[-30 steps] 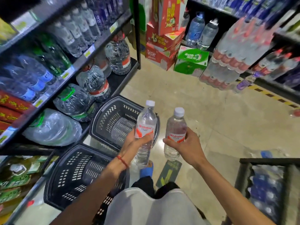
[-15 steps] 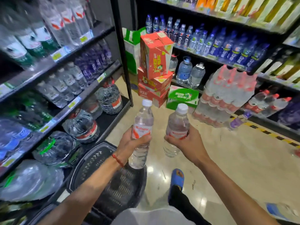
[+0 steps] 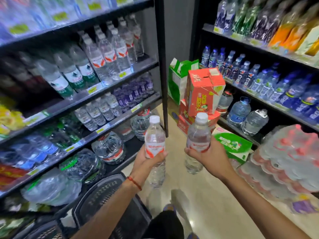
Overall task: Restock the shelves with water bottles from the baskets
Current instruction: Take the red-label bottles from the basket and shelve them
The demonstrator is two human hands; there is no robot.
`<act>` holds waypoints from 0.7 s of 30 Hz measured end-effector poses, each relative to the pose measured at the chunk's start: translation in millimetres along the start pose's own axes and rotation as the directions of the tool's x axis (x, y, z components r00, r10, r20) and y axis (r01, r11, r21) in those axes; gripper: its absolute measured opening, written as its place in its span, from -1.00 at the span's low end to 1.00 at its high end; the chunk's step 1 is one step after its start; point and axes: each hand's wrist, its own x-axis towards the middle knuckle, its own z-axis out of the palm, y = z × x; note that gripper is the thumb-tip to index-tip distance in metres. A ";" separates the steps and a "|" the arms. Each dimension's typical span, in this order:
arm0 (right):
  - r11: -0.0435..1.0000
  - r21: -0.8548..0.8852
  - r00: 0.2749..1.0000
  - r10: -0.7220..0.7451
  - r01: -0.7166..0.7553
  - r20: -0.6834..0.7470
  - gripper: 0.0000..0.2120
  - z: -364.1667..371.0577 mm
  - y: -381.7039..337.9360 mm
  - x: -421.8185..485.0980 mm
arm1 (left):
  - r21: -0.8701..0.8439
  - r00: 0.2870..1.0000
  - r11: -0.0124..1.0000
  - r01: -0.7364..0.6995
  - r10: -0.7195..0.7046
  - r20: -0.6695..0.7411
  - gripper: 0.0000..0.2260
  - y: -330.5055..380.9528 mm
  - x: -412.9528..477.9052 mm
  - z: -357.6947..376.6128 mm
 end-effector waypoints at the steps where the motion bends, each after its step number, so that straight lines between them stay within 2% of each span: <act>1: 1.000 -0.005 1.000 -0.002 0.002 0.017 -0.60 -0.7 0.3 18.3 | 0.003 1.000 1.000 -0.011 0.011 -0.026 -0.54 3.7 13.9 -0.8; 5: 0.999 -0.021 0.996 -0.039 0.041 0.078 -0.58 1.7 -0.8 95.5 | -0.017 0.994 0.999 -0.038 0.036 -0.107 -0.52 16.3 79.7 -2.3; 9: 0.997 -0.012 0.993 -0.074 0.076 0.091 -0.52 13.6 -10.2 175.0 | -0.003 0.984 0.997 -0.076 0.074 -0.159 -0.42 35.2 158.2 -8.8; 12: 0.997 -0.018 0.989 -0.068 0.071 0.133 -0.56 21.2 -20.7 225.3 | -0.044 0.982 0.996 -0.080 0.071 -0.173 -0.49 53.7 205.3 -15.1; 15: 0.995 -0.016 0.985 -0.090 0.093 0.146 -0.60 26.5 -33.1 268.1 | -0.070 0.975 0.992 -0.107 0.091 -0.202 -0.42 76.1 245.0 -21.3; 19: 0.995 -0.005 0.978 -0.096 0.099 0.186 -0.59 32.2 -51.6 317.0 | -0.010 0.969 0.994 -0.112 0.107 -0.221 -0.39 97.4 285.3 -28.7; 21: 0.994 0.001 0.968 -0.109 0.111 0.224 -0.58 35.7 -59.8 344.1 | 0.083 0.959 0.988 -0.131 0.147 -0.241 -0.37 104.8 307.9 -34.9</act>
